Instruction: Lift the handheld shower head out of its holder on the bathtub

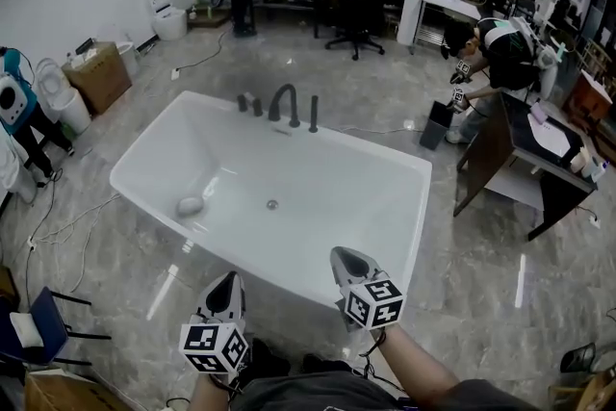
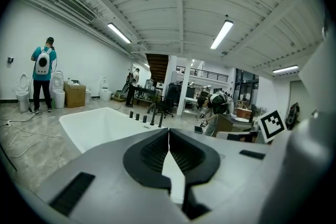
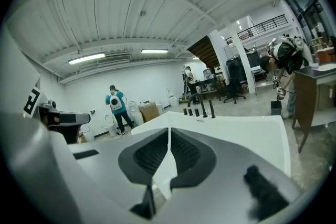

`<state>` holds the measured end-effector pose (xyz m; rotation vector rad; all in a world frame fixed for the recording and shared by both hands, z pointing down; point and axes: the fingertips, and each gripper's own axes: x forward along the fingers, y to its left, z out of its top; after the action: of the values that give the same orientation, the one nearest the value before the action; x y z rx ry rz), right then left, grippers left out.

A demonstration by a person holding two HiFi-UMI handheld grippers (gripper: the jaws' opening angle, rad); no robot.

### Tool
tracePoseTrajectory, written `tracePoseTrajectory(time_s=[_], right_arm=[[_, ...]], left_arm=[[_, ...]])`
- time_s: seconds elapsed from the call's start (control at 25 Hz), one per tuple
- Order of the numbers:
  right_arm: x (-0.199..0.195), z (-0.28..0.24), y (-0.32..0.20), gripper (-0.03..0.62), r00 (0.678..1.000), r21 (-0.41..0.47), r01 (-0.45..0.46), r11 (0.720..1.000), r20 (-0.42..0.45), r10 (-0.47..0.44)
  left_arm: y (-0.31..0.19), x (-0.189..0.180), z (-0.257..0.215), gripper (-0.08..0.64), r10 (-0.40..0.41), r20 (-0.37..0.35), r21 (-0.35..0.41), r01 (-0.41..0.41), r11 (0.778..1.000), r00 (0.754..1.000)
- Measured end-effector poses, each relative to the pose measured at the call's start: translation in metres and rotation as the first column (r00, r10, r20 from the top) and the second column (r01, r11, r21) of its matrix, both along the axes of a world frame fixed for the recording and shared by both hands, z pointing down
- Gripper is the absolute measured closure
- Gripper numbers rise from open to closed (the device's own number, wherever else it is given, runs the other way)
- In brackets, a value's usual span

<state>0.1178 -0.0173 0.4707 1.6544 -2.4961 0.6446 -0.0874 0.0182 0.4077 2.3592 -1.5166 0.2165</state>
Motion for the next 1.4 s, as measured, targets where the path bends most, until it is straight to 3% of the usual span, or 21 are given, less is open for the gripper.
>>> tracePoseTrajectory(time_s=[0.24, 0.56, 1.04, 1.4], right_arm=[[0.003, 0.004, -0.029, 0.563, 0.999, 0.004, -0.028, 1.0, -0.026, 0.028], [0.014, 0.017, -0.09, 0.563, 0.986, -0.006, -0.156, 0.988, -0.067, 0.155], [-0.042, 0.01, -0.214, 0.563, 0.935, -0.038, -0.348, 0.937, -0.078, 0.345], [-0.052, 0.024, -0.274, 0.563, 0.895, -0.07, -0.44, 0.895, -0.121, 0.43]], left_arm=[[-0.042, 0.001, 0.009, 0.543, 0.047, -0.012, -0.001, -0.047, 0.999, 0.999], [-0.134, 0.007, 0.024, 0.545, 0.179, -0.024, 0.002, -0.179, 0.984, 0.984], [-0.296, -0.044, 0.015, 0.545, 0.359, -0.037, -0.02, -0.36, 0.933, 0.932], [-0.375, -0.039, 0.035, 0.545, 0.473, -0.044, -0.039, -0.474, 0.88, 0.88]])
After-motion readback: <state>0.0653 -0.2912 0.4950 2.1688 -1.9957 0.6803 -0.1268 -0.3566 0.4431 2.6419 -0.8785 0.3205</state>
